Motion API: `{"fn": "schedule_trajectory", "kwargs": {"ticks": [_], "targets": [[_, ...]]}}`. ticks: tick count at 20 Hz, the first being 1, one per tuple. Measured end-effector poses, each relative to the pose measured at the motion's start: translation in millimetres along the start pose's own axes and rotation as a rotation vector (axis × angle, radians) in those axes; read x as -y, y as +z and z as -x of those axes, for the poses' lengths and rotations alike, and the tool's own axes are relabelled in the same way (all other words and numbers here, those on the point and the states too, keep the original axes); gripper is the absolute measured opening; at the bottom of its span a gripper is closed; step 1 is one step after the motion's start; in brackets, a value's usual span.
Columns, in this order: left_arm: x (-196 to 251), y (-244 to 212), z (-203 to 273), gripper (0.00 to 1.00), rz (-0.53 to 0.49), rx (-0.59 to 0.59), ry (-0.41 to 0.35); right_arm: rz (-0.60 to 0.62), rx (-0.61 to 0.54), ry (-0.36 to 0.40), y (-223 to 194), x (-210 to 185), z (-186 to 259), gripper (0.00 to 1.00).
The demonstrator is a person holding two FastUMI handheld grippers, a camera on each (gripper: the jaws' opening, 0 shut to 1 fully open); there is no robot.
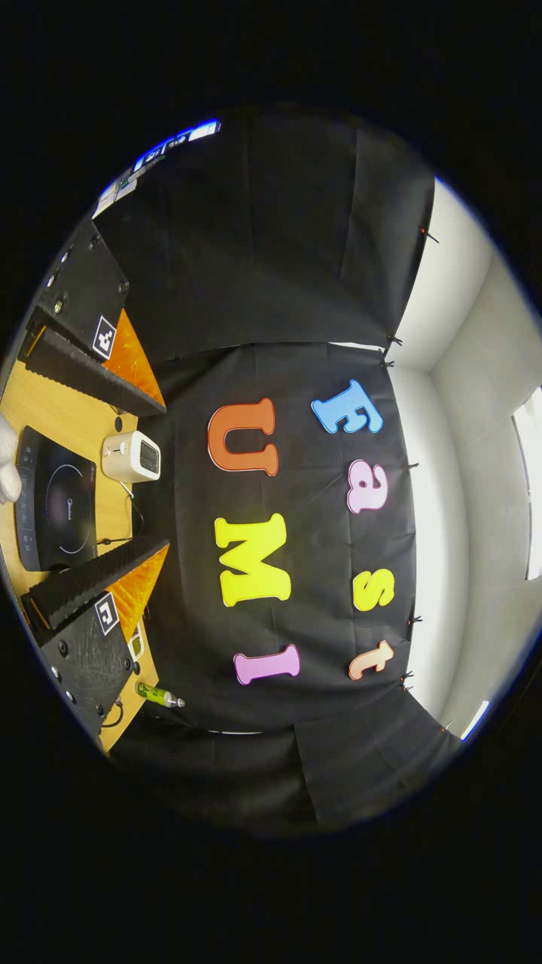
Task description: First push the handle of the pot to place it horizontally, then grasp the pot with both hands and set it on the induction cooktop.
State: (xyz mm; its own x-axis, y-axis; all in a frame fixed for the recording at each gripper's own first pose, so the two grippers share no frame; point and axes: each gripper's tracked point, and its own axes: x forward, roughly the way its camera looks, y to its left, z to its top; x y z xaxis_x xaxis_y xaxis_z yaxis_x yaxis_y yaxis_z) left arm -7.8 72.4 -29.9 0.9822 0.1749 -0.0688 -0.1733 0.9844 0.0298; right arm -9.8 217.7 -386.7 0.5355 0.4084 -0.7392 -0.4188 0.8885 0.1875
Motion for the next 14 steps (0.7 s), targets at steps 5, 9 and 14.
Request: {"fn": "schedule_trajectory", "kwargs": {"ticks": [5, 9, 14], "targets": [[-4, -7, -2, 0.96, -0.005, -0.026, 0.014, -0.039, -0.044, -0.03, -10, 20, -15, 0.04], [-8, -8, -4, 0.96, -0.003, -0.027, 0.026, -0.069, -0.062, -0.006, -13, 27, -20, 0.04], [-8, -11, -7, 0.96, -0.002, -0.03, 0.03, -0.05, -0.067, -0.017, -17, 29, -23, 0.0]]}}
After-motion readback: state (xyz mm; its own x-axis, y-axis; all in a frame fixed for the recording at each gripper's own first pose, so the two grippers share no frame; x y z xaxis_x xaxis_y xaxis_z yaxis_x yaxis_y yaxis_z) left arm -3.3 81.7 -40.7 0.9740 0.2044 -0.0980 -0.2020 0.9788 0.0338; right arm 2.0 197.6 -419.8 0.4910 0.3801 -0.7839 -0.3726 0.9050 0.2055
